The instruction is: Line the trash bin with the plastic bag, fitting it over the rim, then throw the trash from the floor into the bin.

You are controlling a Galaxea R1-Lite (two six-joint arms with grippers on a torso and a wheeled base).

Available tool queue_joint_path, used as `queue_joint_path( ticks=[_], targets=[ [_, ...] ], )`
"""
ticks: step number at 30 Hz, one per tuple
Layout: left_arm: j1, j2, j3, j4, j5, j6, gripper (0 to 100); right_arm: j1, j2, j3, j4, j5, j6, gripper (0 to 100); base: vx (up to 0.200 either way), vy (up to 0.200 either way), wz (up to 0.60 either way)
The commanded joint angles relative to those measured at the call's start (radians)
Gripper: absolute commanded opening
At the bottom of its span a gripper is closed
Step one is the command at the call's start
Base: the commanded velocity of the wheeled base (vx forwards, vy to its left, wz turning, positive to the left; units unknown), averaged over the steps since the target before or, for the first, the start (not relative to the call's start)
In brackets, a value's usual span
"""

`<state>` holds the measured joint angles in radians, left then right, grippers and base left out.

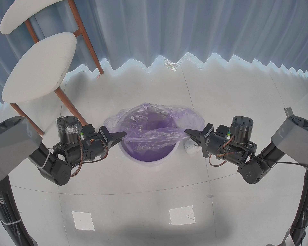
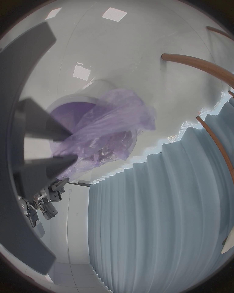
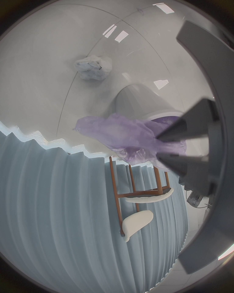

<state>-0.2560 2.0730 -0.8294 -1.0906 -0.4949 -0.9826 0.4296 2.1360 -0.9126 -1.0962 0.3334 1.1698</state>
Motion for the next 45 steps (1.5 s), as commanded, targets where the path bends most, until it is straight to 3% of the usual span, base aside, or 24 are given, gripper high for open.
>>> queue_joint_path(
  ticks=[1,6,15,20,27,32,39,45],
  targets=[
    [0.003,-0.008,0.012,0.0,0.002,0.005,0,0.001,-0.044,0.058,0.004,-0.001,-0.052,0,0.0,0.0,0.0],
    [0.011,-0.024,0.022,0.038,0.001,0.025,0,0.001,-0.067,0.112,0.012,0.001,-0.13,0,0.0,0.0,0.0],
    [0.02,0.03,0.036,0.183,0.002,0.197,0,0.058,0.013,0.164,0.012,0.004,-0.211,0,0.0,0.0,0.0],
    [0.018,0.07,0.053,0.196,0.004,0.268,0,0.08,0.053,0.172,0.009,0.001,-0.228,0,0.0,0.0,0.0],
    [0.006,0.121,0.055,0.186,0.013,0.275,0,0.086,0.096,0.17,0.007,0.001,-0.236,0,0.0,0.0,0.0],
    [0.006,0.15,0.05,0.195,0.015,0.308,0,0.075,0.15,0.162,0.002,-0.002,-0.289,0,0.0,0.0,0.0],
    [0.009,0.185,0.035,0.184,0.016,0.309,0,0.075,0.222,0.124,0.001,-0.097,-0.341,0,0.0,0.0,0.0],
    [0.011,0.217,0.009,0.186,0.047,0.309,0,0.061,0.243,0.103,0.001,-0.109,-0.343,0,0.0,0.0,0.0]
  ],
)
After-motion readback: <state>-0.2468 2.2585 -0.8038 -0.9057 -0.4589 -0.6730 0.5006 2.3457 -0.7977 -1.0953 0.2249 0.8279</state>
